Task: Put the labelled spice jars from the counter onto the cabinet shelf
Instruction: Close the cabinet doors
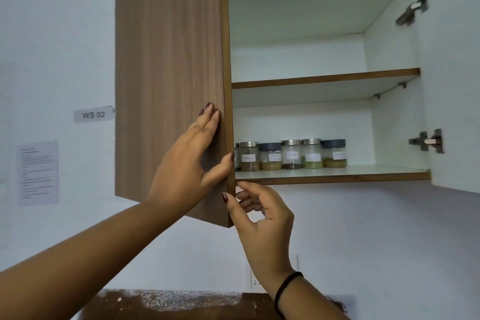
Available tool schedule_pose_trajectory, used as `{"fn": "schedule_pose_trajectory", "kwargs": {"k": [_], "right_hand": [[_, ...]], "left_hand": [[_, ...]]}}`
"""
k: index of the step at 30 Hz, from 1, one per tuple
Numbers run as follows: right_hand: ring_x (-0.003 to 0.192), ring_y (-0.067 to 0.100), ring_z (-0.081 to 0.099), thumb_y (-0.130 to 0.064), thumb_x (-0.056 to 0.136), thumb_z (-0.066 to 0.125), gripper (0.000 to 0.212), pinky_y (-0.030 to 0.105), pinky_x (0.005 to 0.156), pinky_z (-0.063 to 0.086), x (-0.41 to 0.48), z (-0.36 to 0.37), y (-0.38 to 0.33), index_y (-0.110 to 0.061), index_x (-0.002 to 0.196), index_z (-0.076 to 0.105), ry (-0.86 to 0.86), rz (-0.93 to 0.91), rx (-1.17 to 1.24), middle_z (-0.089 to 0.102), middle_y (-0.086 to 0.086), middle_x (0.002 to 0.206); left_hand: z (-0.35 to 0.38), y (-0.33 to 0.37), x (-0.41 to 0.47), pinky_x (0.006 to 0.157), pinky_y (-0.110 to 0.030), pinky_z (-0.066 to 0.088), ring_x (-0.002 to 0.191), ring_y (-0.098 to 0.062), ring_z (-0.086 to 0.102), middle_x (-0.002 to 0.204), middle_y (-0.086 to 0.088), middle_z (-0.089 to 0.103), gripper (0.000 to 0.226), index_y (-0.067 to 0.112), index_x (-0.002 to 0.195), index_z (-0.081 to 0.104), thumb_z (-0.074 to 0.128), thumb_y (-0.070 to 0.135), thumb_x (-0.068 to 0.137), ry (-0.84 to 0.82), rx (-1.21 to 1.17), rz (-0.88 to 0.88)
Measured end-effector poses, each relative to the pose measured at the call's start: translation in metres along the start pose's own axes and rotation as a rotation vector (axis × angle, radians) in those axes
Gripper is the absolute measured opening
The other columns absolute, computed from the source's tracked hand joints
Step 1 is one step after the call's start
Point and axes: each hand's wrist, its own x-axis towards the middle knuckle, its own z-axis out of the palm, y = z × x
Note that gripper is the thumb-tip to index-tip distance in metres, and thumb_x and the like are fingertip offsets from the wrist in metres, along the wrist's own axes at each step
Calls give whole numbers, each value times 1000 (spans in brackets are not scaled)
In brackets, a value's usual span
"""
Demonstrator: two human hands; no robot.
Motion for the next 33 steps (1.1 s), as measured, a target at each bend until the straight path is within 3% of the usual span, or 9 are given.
{"fn": "schedule_pose_trajectory", "kwargs": {"k": [4, 10, 14, 17, 26, 33], "right_hand": [[76, 15, 65, -24, 81, 78, 15, 31, 64, 56, 12, -13, 16, -26, 95, 72, -23, -5, -72, 66, -15, 82], [86, 9, 67, -21, 82, 77, 23, 30, 71, 58, 27, -26, 41, -33, 101, 73, -79, 40, -138, 70, -19, 88], [113, 0, 58, -24, 87, 72, 43, 19, 95, 51, 40, -32, 55, -26, 129, 63, -172, -4, -287, 65, -16, 120], [125, -2, 52, -21, 91, 67, 49, 17, 105, 43, 49, -34, 60, -24, 137, 55, -238, -49, -364, 60, -13, 132], [134, -2, 44, -33, 95, 59, 50, 22, 109, 42, 59, -39, 93, -30, 143, 47, -332, -100, -494, 53, -16, 142], [141, 9, 38, -31, 97, 55, 49, 33, 114, 38, 66, -38, 121, -19, 144, 47, -346, -199, -680, 50, -5, 147]], "left_hand": [[29, 7, 7, 114, -25, 22, 149, -5, 15, 163, 16, 8, 74, 29, 156, 14, 53, 46, 95, 5, 26, -19], [65, 10, 20, 112, -27, 20, 149, -9, 14, 159, 18, 1, 75, 28, 157, 11, 51, 48, 96, -10, 72, -53], [86, 6, 28, 114, -29, 20, 151, -12, 16, 162, 14, 5, 75, 28, 157, 13, 51, 49, 96, -15, 85, -69], [101, 4, 33, 115, -28, 18, 151, -13, 16, 164, 9, 10, 75, 27, 157, 13, 51, 48, 96, -18, 101, -81], [132, 3, 42, 115, -27, 14, 151, -13, 12, 165, 6, 9, 74, 24, 158, 12, 51, 43, 98, -15, 124, -105], [153, -1, 50, 117, -29, 12, 152, -15, 13, 165, 4, 12, 74, 23, 157, 14, 52, 43, 98, -19, 163, -130]]}}
